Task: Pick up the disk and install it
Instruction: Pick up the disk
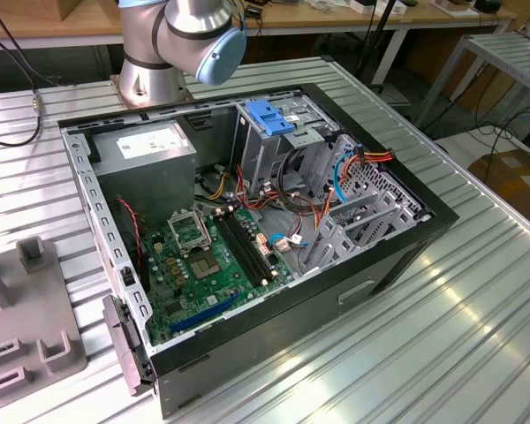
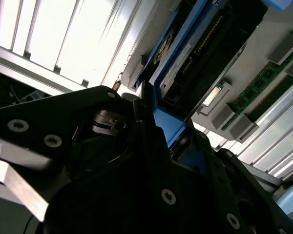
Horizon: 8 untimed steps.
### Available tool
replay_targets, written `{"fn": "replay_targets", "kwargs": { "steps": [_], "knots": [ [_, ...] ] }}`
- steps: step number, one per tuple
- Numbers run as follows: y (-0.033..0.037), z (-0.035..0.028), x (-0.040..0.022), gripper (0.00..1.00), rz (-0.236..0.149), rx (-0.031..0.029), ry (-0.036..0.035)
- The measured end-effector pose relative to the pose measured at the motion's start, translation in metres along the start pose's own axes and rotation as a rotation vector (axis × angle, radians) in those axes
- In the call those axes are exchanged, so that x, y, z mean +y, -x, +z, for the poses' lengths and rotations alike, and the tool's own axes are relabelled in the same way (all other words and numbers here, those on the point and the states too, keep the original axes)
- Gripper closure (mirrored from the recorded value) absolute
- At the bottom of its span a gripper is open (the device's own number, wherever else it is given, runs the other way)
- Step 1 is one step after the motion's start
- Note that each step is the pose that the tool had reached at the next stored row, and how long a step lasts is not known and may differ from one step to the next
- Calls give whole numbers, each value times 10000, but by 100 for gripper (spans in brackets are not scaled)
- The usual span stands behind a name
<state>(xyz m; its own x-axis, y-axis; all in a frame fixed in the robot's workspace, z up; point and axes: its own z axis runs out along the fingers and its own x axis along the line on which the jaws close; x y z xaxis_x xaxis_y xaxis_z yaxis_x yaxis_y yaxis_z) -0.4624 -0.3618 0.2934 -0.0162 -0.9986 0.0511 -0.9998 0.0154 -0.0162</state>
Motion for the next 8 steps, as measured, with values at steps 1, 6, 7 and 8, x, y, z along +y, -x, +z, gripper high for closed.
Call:
{"fn": "replay_targets", "kwargs": {
  "steps": [1,6,7,8],
  "knots": [
    [0,0,0,63,-1,0,0],
    [-1,-5,1,63,-2,0,-1],
    [-1,-13,0,63,-2,1,1],
    [-1,-25,0,63,-2,0,-1]
  ]
}}
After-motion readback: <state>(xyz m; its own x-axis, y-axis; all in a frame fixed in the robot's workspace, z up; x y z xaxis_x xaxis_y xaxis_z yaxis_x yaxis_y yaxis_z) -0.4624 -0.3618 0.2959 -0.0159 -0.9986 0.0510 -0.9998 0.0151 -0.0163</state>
